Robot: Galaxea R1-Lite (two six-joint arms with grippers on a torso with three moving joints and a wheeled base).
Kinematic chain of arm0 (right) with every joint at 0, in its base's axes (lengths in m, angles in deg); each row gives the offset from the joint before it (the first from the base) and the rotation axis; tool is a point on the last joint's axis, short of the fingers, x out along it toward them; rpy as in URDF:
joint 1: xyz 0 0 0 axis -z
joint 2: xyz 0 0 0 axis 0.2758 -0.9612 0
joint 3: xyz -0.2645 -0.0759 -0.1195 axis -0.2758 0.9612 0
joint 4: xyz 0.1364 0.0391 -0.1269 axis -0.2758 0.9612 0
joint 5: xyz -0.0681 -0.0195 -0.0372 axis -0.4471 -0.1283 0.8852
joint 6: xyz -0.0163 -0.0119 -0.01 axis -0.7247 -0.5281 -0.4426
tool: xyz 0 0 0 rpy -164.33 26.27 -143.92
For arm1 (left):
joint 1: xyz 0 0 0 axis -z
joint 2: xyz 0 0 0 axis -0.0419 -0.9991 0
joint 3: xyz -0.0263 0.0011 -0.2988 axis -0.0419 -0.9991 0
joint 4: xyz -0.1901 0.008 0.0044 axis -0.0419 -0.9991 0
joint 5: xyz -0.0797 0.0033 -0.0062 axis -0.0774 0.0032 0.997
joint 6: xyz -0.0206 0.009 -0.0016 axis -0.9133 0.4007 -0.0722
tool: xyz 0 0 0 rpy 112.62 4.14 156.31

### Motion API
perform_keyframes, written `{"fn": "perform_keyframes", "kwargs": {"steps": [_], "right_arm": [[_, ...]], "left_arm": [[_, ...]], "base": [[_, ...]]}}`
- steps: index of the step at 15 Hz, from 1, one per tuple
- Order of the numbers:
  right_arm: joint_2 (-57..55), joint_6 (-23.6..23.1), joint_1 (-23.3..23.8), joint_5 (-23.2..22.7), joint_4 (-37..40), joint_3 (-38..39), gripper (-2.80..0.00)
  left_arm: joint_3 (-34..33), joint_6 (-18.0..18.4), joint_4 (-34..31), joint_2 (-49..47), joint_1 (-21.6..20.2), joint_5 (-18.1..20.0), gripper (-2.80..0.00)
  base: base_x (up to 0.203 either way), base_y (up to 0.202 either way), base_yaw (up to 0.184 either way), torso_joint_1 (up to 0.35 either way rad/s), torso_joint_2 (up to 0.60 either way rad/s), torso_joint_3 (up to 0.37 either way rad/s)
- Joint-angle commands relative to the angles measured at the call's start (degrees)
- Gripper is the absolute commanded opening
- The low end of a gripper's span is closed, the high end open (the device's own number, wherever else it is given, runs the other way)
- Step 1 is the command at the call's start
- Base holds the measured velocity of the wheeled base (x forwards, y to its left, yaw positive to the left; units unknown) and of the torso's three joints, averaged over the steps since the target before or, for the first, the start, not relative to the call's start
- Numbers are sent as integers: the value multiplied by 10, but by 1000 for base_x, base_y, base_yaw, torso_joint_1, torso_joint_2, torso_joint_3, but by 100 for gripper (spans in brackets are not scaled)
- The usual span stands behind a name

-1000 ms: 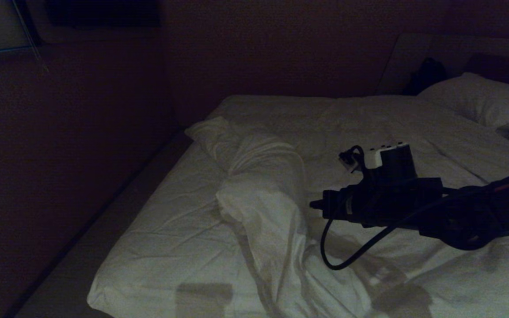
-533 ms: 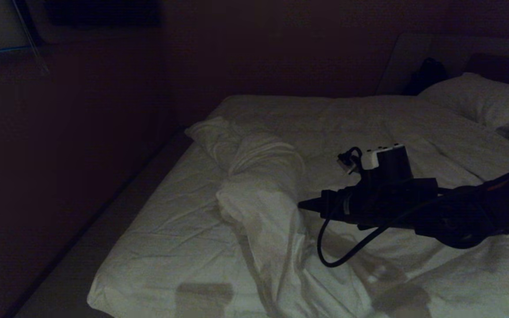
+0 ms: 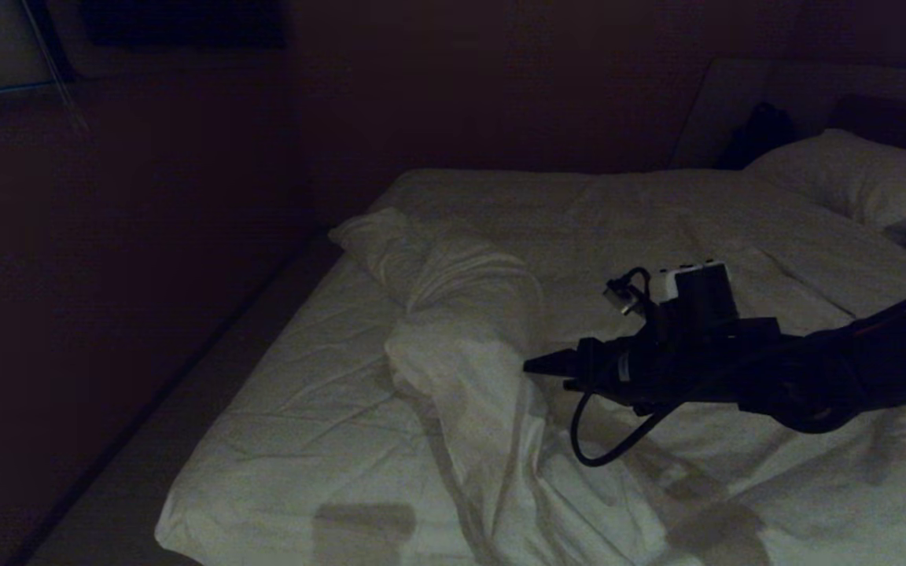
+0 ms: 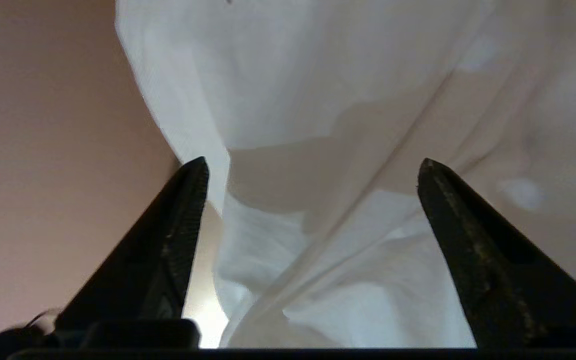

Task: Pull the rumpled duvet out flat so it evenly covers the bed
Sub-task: Flatten the corners of the folded blanket

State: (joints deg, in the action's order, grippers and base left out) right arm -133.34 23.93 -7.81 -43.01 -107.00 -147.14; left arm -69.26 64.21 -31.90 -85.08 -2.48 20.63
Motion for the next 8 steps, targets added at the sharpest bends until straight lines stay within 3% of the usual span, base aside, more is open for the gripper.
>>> {"fn": "perform_keyframes", "kwargs": {"steps": [1, 4, 8], "right_arm": [[-13, 10, 7, -83, -1, -7, 0], [-36, 33, 36, -152, -1, -29, 0], [-73, 51, 49, -181, -1, -56, 0]], "left_arm": [[0, 0, 0, 0, 0, 0, -280], [0, 0, 0, 0, 0, 0, -280], [0, 0, 0, 0, 0, 0, -280]], "base": [[0, 0, 0, 0, 0, 0], [0, 0, 0, 0, 0, 0], [0, 0, 0, 0, 0, 0]]}}
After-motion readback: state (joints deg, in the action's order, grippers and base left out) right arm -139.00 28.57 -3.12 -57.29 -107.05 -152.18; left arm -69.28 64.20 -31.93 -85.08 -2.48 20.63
